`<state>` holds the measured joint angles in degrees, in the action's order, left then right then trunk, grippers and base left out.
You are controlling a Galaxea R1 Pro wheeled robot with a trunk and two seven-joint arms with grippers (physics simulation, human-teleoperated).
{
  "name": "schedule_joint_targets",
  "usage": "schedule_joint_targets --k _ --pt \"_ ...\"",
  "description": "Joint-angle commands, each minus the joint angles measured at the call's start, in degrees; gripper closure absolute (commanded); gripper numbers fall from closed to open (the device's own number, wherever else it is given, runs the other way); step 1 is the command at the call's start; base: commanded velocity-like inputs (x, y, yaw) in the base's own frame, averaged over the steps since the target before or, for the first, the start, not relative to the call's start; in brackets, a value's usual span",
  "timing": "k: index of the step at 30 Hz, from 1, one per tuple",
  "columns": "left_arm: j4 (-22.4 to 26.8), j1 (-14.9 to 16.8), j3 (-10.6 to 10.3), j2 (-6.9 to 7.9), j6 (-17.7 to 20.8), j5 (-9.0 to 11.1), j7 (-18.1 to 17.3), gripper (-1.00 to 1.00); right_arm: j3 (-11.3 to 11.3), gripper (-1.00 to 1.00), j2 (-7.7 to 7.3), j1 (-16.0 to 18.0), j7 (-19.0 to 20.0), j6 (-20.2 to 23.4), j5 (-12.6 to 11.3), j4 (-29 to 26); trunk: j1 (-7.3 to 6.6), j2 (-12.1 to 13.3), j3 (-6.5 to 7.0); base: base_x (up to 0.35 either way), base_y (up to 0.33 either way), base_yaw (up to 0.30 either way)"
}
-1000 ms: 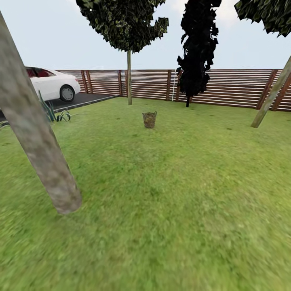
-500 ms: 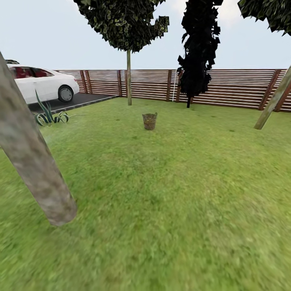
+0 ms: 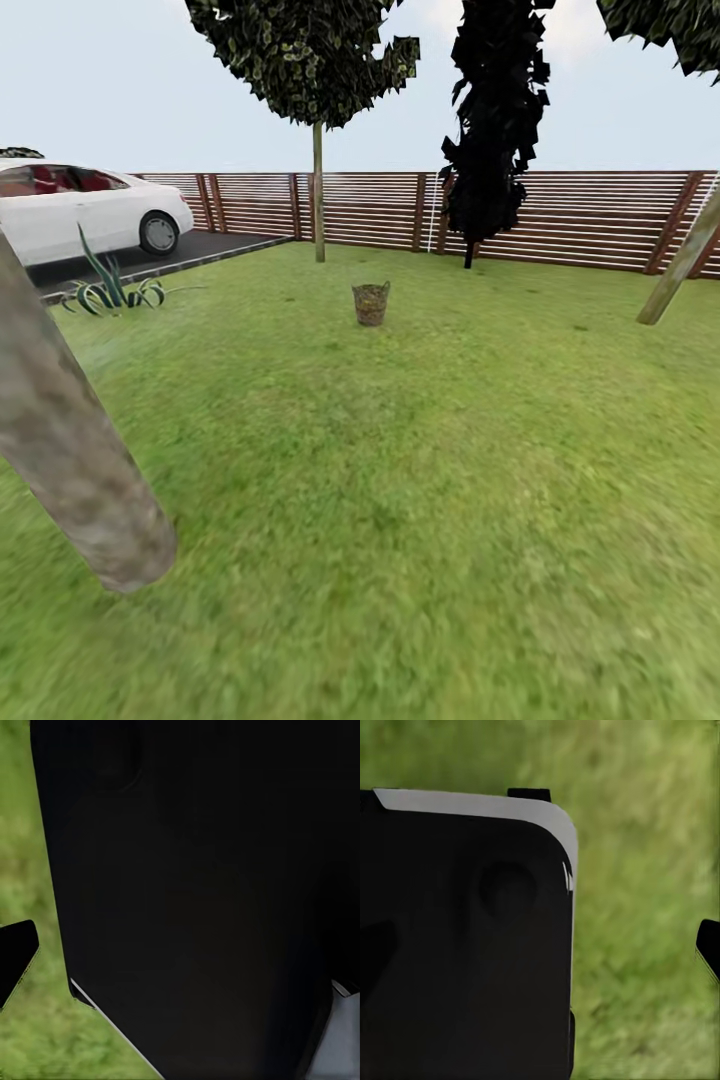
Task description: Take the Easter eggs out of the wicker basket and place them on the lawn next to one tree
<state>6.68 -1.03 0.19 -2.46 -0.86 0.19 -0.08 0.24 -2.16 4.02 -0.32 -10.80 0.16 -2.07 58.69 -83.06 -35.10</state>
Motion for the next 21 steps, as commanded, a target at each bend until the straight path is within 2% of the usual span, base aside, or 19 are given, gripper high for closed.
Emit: schedule_joint_targets --k 1,21 --pt "0.09 -0.03 0.01 -0.01 -0.09 0.01 -0.01 -1.00 0.03 -1.00 0.00 0.03 -0.03 -0.19 0.02 0.05 0.03 -0.02 -0.04 0.335 0.000 0.000" --pt "0.09 -0.03 -0.01 -0.01 -0.13 0.01 -0.01 -1.00 -0.06 -1.00 0.10 0.03 -0.03 -0.18 -0.03 -0.04 0.03 -0.02 -0.04 0.335 0.000 0.000"
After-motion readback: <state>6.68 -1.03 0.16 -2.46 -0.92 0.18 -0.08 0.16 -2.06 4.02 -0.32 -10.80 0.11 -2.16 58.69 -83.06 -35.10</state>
